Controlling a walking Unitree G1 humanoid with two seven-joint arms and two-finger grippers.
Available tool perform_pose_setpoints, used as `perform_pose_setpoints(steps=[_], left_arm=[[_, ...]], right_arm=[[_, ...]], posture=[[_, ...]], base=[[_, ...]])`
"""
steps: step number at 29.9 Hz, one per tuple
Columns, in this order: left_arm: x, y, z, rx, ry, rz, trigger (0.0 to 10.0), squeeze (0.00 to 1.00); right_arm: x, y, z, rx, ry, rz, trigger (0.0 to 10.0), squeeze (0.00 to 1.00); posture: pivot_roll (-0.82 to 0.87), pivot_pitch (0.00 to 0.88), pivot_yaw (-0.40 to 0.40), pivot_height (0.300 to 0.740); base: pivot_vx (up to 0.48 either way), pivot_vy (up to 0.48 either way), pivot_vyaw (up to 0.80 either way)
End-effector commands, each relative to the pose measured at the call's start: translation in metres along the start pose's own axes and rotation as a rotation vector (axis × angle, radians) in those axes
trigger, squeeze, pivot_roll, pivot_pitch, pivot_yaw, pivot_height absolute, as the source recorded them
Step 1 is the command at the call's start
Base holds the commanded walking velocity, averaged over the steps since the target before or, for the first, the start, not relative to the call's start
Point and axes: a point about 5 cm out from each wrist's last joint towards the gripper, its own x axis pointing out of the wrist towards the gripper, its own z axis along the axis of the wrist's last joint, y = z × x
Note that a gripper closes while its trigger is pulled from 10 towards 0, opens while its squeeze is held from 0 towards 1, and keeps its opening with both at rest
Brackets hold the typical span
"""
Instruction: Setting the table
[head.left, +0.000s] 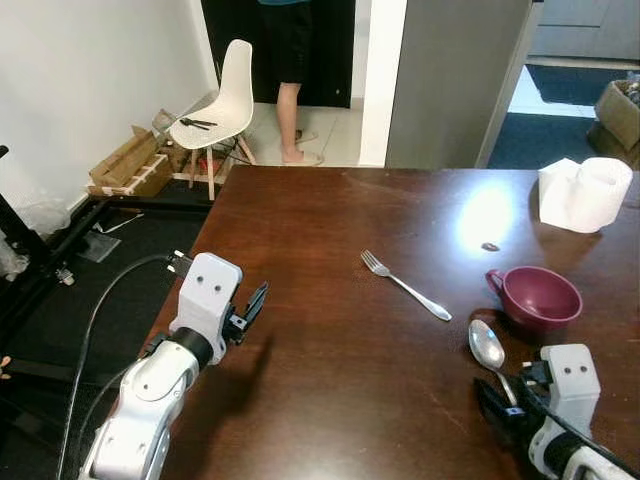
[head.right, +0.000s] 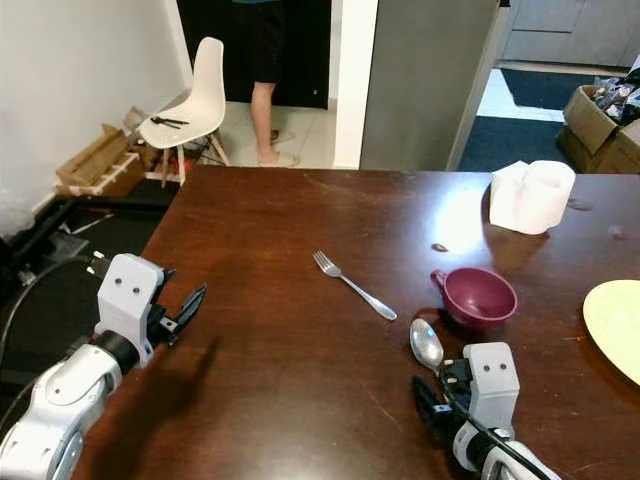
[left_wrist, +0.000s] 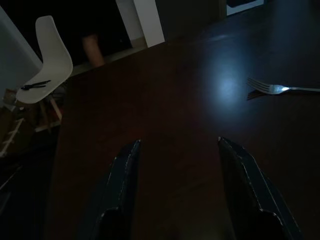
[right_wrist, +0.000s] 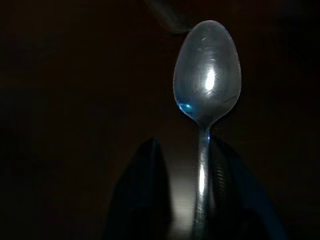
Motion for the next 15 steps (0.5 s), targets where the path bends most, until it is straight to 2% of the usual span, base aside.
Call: perform_pose_setpoints(steps=[1,3,4,6,8,11,13,15], left_arm=[[-0.001,0.002,-0.002,-0.014,0.014,0.016,10.0,0.0],[-0.001,0.002,-0.002,-0.014,0.014,0.016,10.0,0.0],[-0.001,0.002,-0.002,-0.018,0.013,0.02,10.0,0.0],[-0.001,0.002,-0.003,-0.02,0.013,0.021,10.0,0.0],[-0.001,0.002,-0.003,-0.025,0.012,0.025,10.0,0.0],[0.0,0.002,-0.003,-0.026,0.011,0.027,10.0,0.0],[0.0,0.001,-0.003,-0.029,0.011,0.028,10.0,0.0],[0.002,0.0,-0.003,-0.032,0.01,0.024,10.0,0.0]], right_arm=[[-0.001,0.016,-0.054,0.052,0.271,0.069,0.0,0.0],[-0.001,0.016,-0.054,0.052,0.271,0.069,0.0,0.0],[0.001,0.017,-0.054,0.01,0.296,0.077,0.0,0.0],[0.002,0.017,-0.055,-0.005,0.307,0.073,0.0,0.0],[0.006,0.012,-0.058,-0.085,0.341,0.041,0.0,0.0],[0.008,0.009,-0.058,-0.104,0.344,0.022,0.0,0.0],[0.014,0.007,-0.049,-0.1,0.299,0.0,0.0,0.0],[0.025,0.012,-0.017,-0.05,0.131,0.017,0.0,0.0]], posture=[[-0.1,0.023,0.145,0.74],[-0.1,0.023,0.145,0.74],[-0.1,0.022,0.142,0.74],[-0.1,0.019,0.14,0.74],[-0.1,0.011,0.138,0.74],[-0.1,0.011,0.138,0.74],[-0.1,0.004,0.141,0.74],[-0.11,0.0,0.145,0.74]], base=[[0.0,0.0,0.0],[0.0,0.0,0.0],[0.0,0.0,0.0],[0.0,0.0,0.0],[0.0,0.0,0.0],[0.0,0.0,0.0],[0.0,0.0,0.0],[0.0,0.0,0.0]])
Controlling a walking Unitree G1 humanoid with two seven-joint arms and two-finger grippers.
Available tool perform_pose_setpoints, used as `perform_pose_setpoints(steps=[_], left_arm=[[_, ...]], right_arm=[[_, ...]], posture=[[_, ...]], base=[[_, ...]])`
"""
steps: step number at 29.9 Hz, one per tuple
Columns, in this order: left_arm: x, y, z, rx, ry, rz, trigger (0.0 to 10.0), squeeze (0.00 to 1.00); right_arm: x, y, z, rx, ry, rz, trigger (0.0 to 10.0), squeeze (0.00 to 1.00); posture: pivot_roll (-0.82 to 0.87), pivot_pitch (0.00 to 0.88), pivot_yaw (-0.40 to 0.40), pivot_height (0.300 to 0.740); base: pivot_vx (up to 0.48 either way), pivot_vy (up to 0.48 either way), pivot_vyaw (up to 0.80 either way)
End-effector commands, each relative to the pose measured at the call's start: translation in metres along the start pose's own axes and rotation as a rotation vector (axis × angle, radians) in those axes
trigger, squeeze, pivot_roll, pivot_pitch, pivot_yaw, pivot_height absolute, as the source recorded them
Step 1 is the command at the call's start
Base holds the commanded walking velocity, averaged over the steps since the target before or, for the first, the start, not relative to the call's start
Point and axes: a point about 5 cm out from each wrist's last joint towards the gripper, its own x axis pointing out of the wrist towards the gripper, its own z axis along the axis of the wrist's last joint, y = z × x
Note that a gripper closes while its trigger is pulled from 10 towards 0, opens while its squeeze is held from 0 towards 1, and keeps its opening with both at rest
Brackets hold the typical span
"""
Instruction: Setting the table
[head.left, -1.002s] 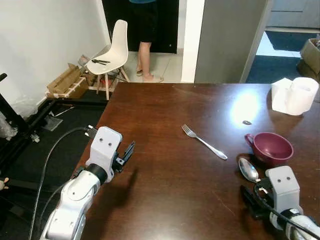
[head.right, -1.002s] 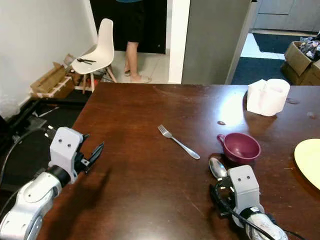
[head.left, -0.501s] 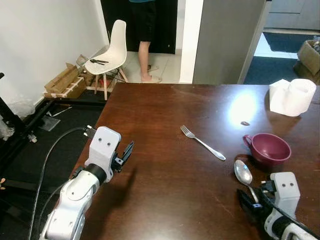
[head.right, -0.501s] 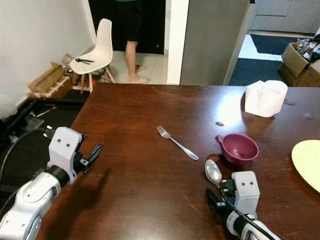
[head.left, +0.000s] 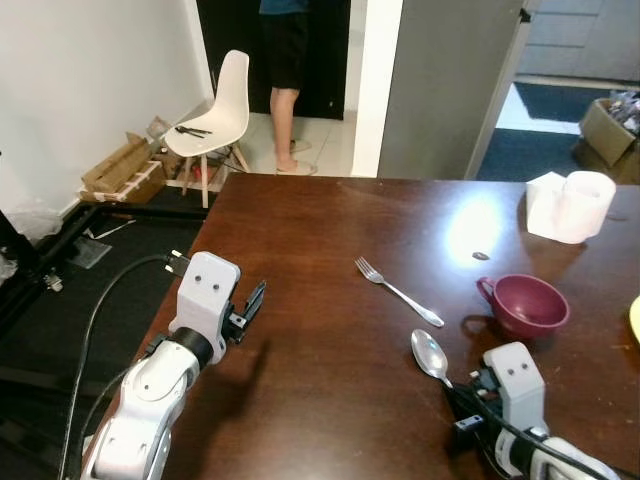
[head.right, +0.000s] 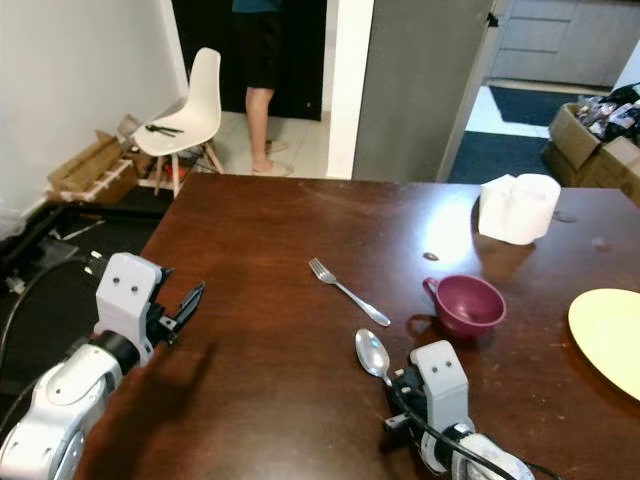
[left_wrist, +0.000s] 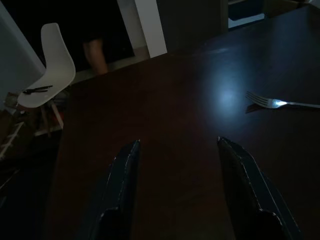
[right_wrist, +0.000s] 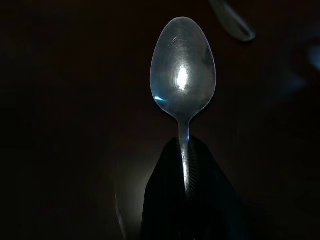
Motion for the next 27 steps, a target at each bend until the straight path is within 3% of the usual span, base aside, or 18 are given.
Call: perform_pose_setpoints(steps=[1,6,9,10,11,12,13,14,16,21,27], left_arm=[[0.001,0.001,-0.003,-0.012,0.015,0.004,10.0,0.0],[0.008,-0.002,0.0,-0.018,-0.001,-0.004,10.0,0.0],[0.012,-0.004,0.002,-0.023,-0.013,-0.006,10.0,0.0],[0.012,-0.004,0.002,-0.023,-0.013,-0.006,10.0,0.0],[0.014,-0.006,0.004,-0.026,-0.019,-0.007,10.0,0.0],[0.015,-0.006,0.005,-0.027,-0.022,-0.008,10.0,0.0],[0.016,-0.007,0.006,-0.029,-0.025,-0.008,10.0,0.0],[0.017,-0.007,0.006,-0.03,-0.028,-0.007,10.0,0.0],[0.018,-0.008,0.007,-0.033,-0.033,-0.006,10.0,0.0],[0.019,-0.009,0.008,-0.038,-0.039,-0.005,10.0,0.0],[0.016,-0.009,0.003,-0.07,-0.02,0.015,10.0,0.0]], right_arm=[[0.002,0.003,-0.022,0.077,0.091,-0.013,0.0,0.0],[0.006,0.014,0.064,0.157,-0.343,0.05,0.0,0.0],[0.0,0.025,0.103,0.175,-0.518,0.107,0.0,0.0],[0.0,0.025,0.103,0.175,-0.518,0.107,0.0,0.0],[-0.004,0.033,0.124,0.165,-0.601,0.135,0.0,0.0],[-0.006,0.037,0.133,0.159,-0.64,0.144,2.9,0.0],[-0.008,0.041,0.141,0.152,-0.672,0.144,8.9,0.0],[-0.009,0.044,0.149,0.141,-0.705,0.134,10.0,0.0],[-0.01,0.054,0.159,0.098,-0.748,0.111,10.0,0.0],[-0.008,0.065,0.161,0.098,-0.779,0.077,10.0,0.0],[0.009,0.069,0.116,0.074,-0.618,-0.051,10.0,0.0]], posture=[[-0.11,0.0,0.145,0.74],[-0.11,0.0,0.148,0.74],[-0.11,0.0,0.148,0.74],[-0.11,0.0,0.148,0.74],[-0.11,0.0,0.148,0.74],[-0.11,0.0,0.148,0.74],[-0.11,0.0,0.148,0.74],[-0.11,0.0,0.148,0.74],[-0.11,0.0,0.145,0.74],[-0.12,0.0,0.14,0.74],[-0.11,0.0,0.131,0.74]], base=[[0.0,0.0,0.0],[0.0,0.0,0.0],[0.0,0.0,0.0],[0.0,0.0,0.0],[0.0,0.0,0.0],[0.0,0.0,0.0],[0.0,0.0,0.0],[0.0,0.0,0.0],[0.0,0.0,0.0],[0.0,0.0,0.0],[0.0,0.0,0.0]])
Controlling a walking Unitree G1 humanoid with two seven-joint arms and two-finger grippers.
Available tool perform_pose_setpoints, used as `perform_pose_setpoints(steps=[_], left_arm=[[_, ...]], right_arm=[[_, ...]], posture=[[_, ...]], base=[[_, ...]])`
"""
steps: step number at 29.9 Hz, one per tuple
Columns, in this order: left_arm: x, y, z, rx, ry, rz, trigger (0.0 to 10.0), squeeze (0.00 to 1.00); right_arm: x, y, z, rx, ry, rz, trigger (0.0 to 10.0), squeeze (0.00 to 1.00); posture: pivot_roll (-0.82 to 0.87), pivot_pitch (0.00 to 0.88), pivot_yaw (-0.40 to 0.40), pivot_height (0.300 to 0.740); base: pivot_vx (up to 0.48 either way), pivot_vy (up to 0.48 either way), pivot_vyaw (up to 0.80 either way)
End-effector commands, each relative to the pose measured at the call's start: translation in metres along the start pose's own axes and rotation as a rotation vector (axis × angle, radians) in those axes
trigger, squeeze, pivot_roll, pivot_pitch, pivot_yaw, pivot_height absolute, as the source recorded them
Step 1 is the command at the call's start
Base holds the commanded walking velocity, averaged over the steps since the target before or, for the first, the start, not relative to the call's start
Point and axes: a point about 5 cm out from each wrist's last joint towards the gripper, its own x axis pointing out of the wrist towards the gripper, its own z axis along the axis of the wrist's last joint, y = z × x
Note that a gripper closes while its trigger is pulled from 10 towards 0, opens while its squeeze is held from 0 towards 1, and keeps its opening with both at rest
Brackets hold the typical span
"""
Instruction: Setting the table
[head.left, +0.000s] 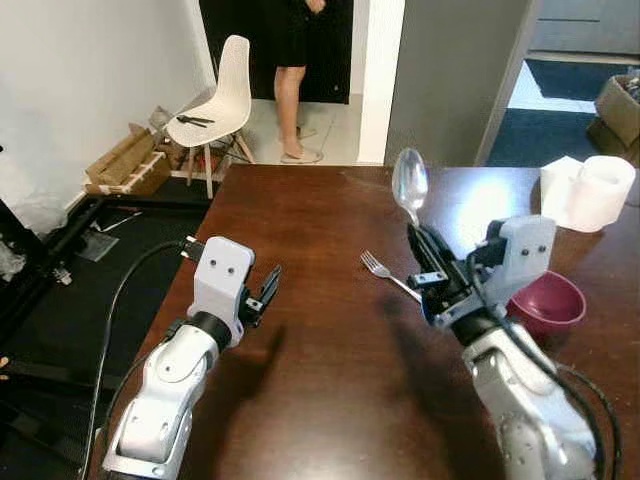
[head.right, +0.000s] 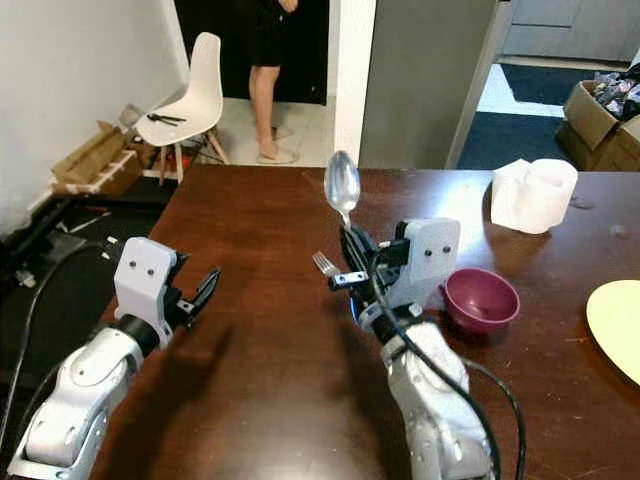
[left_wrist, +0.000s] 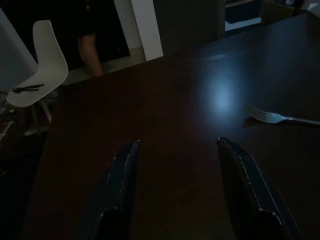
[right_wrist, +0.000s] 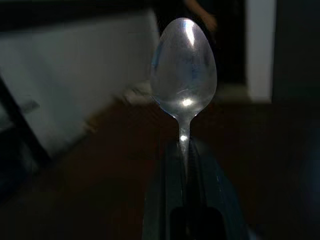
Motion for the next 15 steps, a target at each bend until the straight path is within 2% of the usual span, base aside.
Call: perform_pose_setpoints(steps=[1,4,15], left_arm=[[-0.003,0.002,-0.007,-0.021,0.026,0.019,10.0,0.0],[-0.005,0.003,-0.01,-0.034,0.037,0.037,10.0,0.0],[-0.005,0.001,-0.012,-0.058,0.036,0.076,10.0,0.0]], right_arm=[[-0.003,0.001,-0.01,-0.013,0.04,-0.024,10.0,0.0],[-0.006,-0.001,-0.013,-0.02,0.055,-0.044,10.0,0.0],[0.0,-0.011,-0.017,-0.061,0.05,-0.086,10.0,0.0]], posture=[[-0.11,0.0,0.131,0.74],[-0.11,0.0,0.128,0.74],[-0.11,0.0,0.105,0.74]], base=[[0.0,0.0,0.0],[0.0,0.0,0.0],[0.0,0.0,0.0]])
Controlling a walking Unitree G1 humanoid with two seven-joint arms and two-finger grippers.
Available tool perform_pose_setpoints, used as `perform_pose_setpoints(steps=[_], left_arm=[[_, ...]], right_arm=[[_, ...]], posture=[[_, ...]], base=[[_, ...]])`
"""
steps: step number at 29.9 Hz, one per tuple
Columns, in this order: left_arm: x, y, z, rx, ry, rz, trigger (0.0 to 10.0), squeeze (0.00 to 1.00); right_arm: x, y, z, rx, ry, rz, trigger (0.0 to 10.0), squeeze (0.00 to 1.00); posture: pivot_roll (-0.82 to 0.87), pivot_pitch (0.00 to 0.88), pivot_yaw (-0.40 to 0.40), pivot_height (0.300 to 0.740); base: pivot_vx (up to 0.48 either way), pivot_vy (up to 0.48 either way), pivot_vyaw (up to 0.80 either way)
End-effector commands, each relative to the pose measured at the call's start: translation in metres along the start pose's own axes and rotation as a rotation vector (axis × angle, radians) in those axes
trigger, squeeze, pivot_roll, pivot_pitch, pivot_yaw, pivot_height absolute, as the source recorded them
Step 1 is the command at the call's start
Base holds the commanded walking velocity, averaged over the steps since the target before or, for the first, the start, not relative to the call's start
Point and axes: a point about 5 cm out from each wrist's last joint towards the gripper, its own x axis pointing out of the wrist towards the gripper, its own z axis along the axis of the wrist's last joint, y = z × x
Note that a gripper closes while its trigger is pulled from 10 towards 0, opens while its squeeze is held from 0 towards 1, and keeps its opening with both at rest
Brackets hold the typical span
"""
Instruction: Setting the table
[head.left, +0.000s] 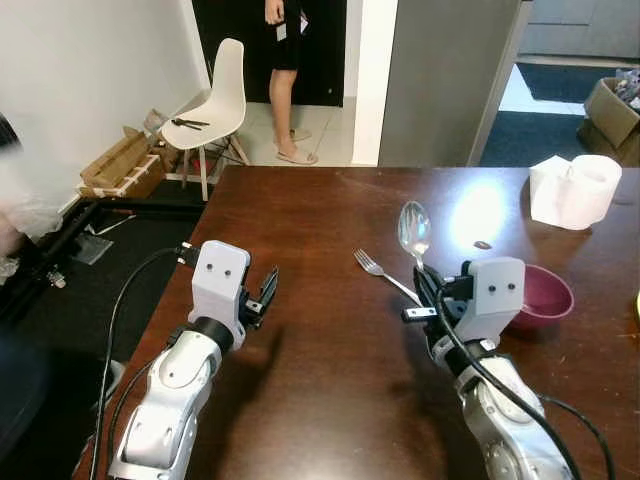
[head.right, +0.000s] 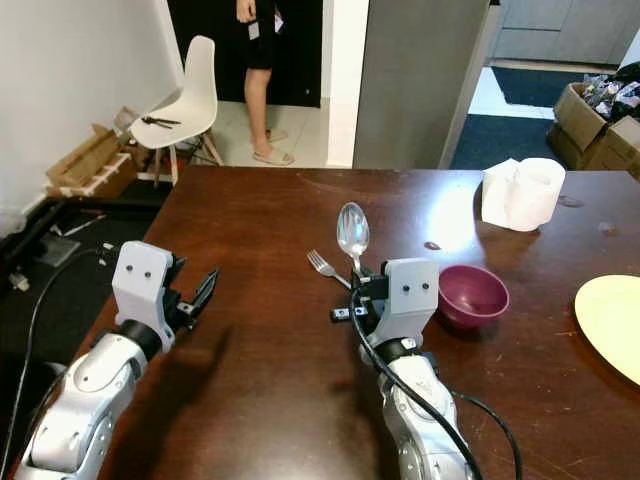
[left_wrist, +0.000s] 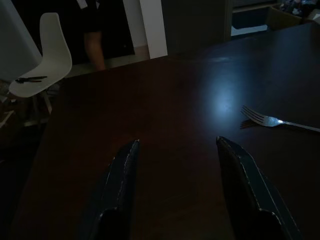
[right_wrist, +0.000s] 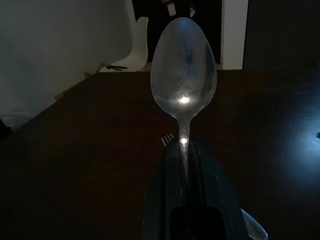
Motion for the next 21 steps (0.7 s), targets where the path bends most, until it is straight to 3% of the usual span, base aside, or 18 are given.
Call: perform_pose_setpoints(steps=[1,7,14,21], left_arm=[[-0.003,0.003,-0.007,-0.005,0.028,0.023,10.0,0.0],[-0.004,0.004,-0.009,-0.016,0.033,0.036,10.0,0.0],[-0.006,0.009,-0.017,-0.095,0.044,0.133,10.0,0.0],[-0.005,0.008,-0.014,-0.061,0.007,0.15,10.0,0.0]], right_arm=[[0.001,0.001,0.0,-0.01,-0.009,-0.005,10.0,0.0],[0.001,0.003,-0.003,-0.01,0.0,0.0,10.0,0.0],[0.002,0.003,-0.005,-0.029,0.024,0.044,10.0,0.0],[0.01,-0.004,-0.005,-0.05,0.041,0.066,10.0,0.0]], posture=[[-0.11,0.0,0.105,0.74],[-0.11,0.0,0.095,0.74],[-0.11,0.0,0.034,0.74],[-0.09,0.0,-0.01,0.74]], base=[[0.0,0.0,0.0],[0.0,0.0,0.0],[0.0,0.0,0.0],[0.0,0.0,0.0]])
